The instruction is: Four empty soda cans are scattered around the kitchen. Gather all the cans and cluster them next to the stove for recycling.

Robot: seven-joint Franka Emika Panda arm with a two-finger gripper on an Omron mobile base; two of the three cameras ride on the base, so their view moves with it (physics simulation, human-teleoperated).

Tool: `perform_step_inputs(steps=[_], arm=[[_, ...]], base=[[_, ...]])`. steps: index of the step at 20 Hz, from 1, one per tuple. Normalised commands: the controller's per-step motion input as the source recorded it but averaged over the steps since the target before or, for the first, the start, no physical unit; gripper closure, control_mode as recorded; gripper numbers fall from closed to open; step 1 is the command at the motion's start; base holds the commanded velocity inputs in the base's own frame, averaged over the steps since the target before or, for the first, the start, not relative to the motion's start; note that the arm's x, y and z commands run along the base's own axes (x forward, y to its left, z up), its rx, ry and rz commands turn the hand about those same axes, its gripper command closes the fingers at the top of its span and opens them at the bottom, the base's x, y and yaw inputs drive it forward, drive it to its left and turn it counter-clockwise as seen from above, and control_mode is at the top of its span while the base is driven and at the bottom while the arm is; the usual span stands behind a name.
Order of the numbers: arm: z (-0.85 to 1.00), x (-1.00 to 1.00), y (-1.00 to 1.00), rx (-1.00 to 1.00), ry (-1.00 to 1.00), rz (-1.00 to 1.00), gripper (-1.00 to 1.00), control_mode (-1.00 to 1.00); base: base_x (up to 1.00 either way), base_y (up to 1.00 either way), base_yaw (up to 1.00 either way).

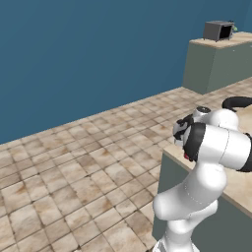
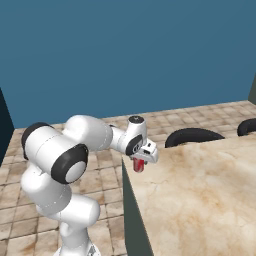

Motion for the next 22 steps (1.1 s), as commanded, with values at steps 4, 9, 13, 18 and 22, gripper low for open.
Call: perform_step_inputs(steps=[4,9,13,18,22], arm=[[-0.02,0.00,0.00,0.00,0.00,0.00,1.00,-1.00],[0.00,-0.03,-0.01,0.00,0.01,0.00,1.00,-1.00],[0.28,-0.16,0.00,0.00,0.00,0.00,1.00,-1.00],[0.34,-0.29,0.01,0.00,0.04,0.00,1.00,-1.00],[0.38,-0.23,0.10,0.00,0.08,0.00,1.00,-1.00]], base=[[0.00,0.00,0.00],[0.00,0.00,0.00],[0.00,0.00,0.00],[0.00,0.00,0.00],[0.00,0.00,0.00]])
